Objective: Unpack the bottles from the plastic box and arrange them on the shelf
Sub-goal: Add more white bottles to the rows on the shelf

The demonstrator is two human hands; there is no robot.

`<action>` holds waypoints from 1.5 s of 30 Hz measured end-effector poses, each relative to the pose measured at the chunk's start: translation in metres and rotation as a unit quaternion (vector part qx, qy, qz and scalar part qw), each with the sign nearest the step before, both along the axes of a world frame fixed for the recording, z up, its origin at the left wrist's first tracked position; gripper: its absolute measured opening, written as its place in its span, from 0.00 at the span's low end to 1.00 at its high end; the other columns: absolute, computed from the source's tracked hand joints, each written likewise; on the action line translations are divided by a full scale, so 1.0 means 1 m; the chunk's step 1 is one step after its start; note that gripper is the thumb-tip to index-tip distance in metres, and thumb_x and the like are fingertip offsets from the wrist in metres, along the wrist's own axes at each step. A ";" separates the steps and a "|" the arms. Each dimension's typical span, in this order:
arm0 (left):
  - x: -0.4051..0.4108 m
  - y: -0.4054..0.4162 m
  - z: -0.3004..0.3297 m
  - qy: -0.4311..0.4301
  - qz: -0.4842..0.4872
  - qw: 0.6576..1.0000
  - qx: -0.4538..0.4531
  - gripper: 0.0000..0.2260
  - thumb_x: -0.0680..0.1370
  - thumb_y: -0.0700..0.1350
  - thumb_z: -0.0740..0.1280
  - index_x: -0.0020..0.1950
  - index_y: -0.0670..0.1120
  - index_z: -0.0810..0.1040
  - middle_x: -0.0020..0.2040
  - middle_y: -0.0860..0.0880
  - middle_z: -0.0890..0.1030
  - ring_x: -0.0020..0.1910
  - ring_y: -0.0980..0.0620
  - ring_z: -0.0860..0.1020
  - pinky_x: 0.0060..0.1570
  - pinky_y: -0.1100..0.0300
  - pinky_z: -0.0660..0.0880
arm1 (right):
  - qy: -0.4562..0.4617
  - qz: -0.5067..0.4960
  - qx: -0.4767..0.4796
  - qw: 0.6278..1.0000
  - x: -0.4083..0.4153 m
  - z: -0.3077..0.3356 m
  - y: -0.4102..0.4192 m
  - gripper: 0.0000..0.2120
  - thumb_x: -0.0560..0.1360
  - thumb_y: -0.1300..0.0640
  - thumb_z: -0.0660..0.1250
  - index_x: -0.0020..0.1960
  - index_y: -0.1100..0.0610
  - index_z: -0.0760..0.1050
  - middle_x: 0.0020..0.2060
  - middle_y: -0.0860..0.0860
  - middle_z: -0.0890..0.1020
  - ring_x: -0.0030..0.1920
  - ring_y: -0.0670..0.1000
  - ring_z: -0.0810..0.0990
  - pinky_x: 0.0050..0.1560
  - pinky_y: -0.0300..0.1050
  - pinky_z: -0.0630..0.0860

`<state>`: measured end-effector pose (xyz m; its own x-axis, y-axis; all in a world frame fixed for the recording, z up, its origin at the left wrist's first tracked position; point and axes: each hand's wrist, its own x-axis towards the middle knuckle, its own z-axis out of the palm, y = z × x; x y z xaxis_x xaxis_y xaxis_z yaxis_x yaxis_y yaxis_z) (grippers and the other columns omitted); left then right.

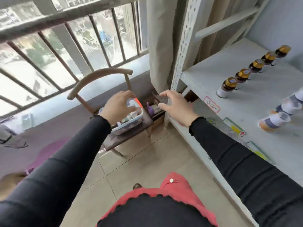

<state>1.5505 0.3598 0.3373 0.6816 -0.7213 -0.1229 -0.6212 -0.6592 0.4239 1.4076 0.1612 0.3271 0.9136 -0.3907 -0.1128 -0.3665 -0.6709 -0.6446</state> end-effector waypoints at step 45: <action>0.228 -0.064 -0.324 0.480 0.161 0.857 0.101 0.21 0.79 0.55 0.69 0.61 0.38 0.78 0.42 0.50 0.77 0.38 0.53 0.75 0.35 0.60 0.68 | 0.145 -0.304 0.234 0.912 0.196 -0.262 0.047 0.31 0.78 0.50 0.69 0.78 0.53 0.64 0.56 0.51 0.78 0.54 0.47 0.78 0.51 0.33 0.68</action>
